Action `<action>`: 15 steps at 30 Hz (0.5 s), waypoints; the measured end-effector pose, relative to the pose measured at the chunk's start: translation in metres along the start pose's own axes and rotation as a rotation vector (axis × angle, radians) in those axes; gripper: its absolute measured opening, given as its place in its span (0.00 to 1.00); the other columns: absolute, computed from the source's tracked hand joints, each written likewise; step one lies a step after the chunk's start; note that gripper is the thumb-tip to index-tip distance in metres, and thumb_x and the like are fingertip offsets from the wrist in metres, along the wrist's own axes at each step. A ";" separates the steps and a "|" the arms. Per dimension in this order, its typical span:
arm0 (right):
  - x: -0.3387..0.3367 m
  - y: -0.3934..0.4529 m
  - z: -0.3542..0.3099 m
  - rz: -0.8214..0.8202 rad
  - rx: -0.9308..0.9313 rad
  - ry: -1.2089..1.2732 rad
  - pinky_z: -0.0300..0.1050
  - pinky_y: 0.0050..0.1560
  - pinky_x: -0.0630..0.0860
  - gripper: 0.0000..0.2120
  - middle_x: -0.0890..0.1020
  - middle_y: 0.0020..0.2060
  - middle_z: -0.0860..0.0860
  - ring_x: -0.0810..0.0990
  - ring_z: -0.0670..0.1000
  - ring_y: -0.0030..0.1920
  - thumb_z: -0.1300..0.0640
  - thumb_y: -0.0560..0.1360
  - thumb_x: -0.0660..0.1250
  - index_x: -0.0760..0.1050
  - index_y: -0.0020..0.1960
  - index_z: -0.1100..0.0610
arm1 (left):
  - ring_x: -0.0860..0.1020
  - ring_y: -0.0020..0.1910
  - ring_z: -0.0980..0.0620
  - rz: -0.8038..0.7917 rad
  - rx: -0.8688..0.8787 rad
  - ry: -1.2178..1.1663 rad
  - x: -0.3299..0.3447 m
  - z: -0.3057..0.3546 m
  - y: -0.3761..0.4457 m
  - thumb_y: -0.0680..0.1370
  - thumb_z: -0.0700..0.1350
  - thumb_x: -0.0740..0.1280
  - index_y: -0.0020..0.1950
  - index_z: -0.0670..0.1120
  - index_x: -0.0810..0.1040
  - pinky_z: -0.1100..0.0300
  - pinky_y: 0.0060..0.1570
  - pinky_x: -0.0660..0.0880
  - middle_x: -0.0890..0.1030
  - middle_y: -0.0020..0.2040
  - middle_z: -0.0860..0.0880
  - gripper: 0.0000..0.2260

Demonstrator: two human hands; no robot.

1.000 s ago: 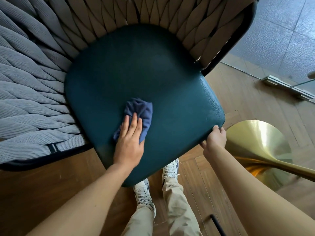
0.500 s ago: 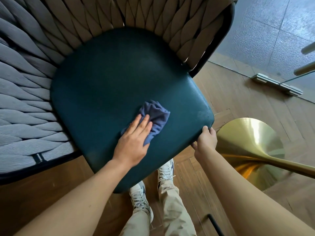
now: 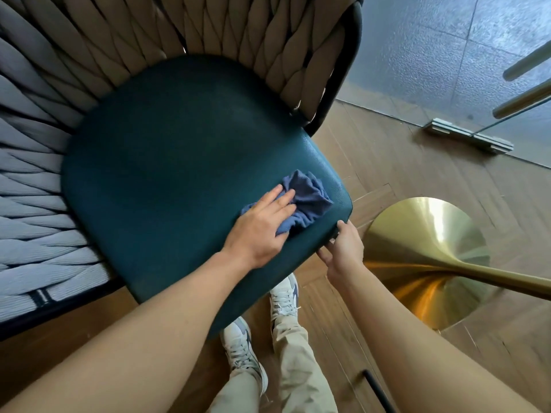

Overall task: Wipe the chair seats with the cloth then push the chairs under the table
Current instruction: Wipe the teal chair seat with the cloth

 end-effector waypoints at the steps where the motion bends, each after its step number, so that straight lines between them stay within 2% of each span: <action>1: 0.000 0.000 0.001 -0.006 0.002 0.005 0.50 0.54 0.79 0.17 0.78 0.62 0.51 0.77 0.53 0.62 0.54 0.81 0.56 0.73 0.68 0.48 | 0.60 0.75 0.49 0.054 -0.103 -0.008 -0.002 0.001 0.006 0.76 0.48 0.56 0.67 0.42 0.75 0.52 0.72 0.63 0.68 0.74 0.49 0.22; 3: 0.001 -0.001 0.003 -0.010 0.012 0.034 0.52 0.57 0.78 0.18 0.78 0.62 0.50 0.77 0.53 0.61 0.52 0.81 0.56 0.72 0.68 0.49 | 0.56 0.77 0.45 0.113 -0.298 0.017 0.002 0.020 0.029 0.77 0.46 0.58 0.71 0.40 0.70 0.52 0.74 0.57 0.64 0.76 0.46 0.23; 4: 0.001 -0.001 0.003 -0.014 0.020 0.063 0.53 0.59 0.78 0.18 0.79 0.62 0.51 0.77 0.53 0.61 0.50 0.81 0.56 0.72 0.68 0.51 | 0.55 0.77 0.43 0.108 -0.334 0.042 0.008 0.036 0.041 0.78 0.46 0.59 0.73 0.40 0.67 0.51 0.75 0.54 0.62 0.77 0.45 0.24; 6: 0.000 -0.001 0.002 -0.027 0.034 0.099 0.55 0.60 0.77 0.19 0.79 0.61 0.53 0.79 0.55 0.60 0.45 0.81 0.55 0.73 0.66 0.53 | 0.52 0.77 0.41 0.035 -0.243 0.069 0.021 0.062 0.052 0.78 0.47 0.60 0.74 0.42 0.65 0.49 0.75 0.51 0.59 0.78 0.45 0.24; 8: -0.002 -0.002 0.000 -0.013 0.039 0.114 0.56 0.61 0.76 0.19 0.81 0.59 0.53 0.80 0.56 0.56 0.42 0.82 0.54 0.74 0.61 0.53 | 0.49 0.78 0.44 -0.144 -0.015 0.094 0.030 0.070 0.045 0.79 0.47 0.60 0.75 0.45 0.65 0.50 0.76 0.48 0.57 0.78 0.48 0.24; 10: -0.004 -0.005 0.001 0.006 0.059 0.148 0.56 0.58 0.77 0.19 0.81 0.56 0.54 0.81 0.55 0.51 0.41 0.81 0.54 0.75 0.59 0.52 | 0.52 0.78 0.47 -0.253 0.198 0.088 0.025 0.057 0.022 0.77 0.46 0.61 0.72 0.46 0.69 0.52 0.76 0.50 0.61 0.77 0.50 0.22; 11: -0.004 -0.009 0.003 0.005 0.065 0.144 0.56 0.57 0.78 0.20 0.81 0.55 0.54 0.81 0.55 0.50 0.41 0.81 0.54 0.74 0.61 0.53 | 0.55 0.77 0.47 -0.271 0.247 0.061 0.018 0.045 0.009 0.77 0.45 0.61 0.70 0.46 0.72 0.52 0.75 0.53 0.64 0.76 0.50 0.21; 13: -0.002 -0.017 0.011 -0.011 0.063 0.097 0.57 0.58 0.77 0.21 0.80 0.56 0.53 0.81 0.55 0.53 0.41 0.82 0.52 0.73 0.64 0.52 | 0.59 0.76 0.49 -0.268 0.232 0.005 0.001 0.013 -0.019 0.76 0.45 0.58 0.67 0.46 0.76 0.55 0.74 0.56 0.68 0.74 0.50 0.20; 15: 0.002 -0.024 0.020 -0.028 0.055 0.073 0.58 0.61 0.75 0.17 0.79 0.60 0.52 0.80 0.54 0.58 0.43 0.82 0.52 0.70 0.64 0.50 | 0.62 0.75 0.50 -0.205 0.131 -0.011 -0.018 -0.023 -0.047 0.75 0.47 0.55 0.64 0.45 0.79 0.58 0.73 0.57 0.71 0.72 0.50 0.22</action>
Point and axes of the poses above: each hand's wrist, its own y-axis towards the middle knuckle, its own x-axis out of the palm, z = x × y, the point moved 2 cm from there along y, towards the middle knuckle
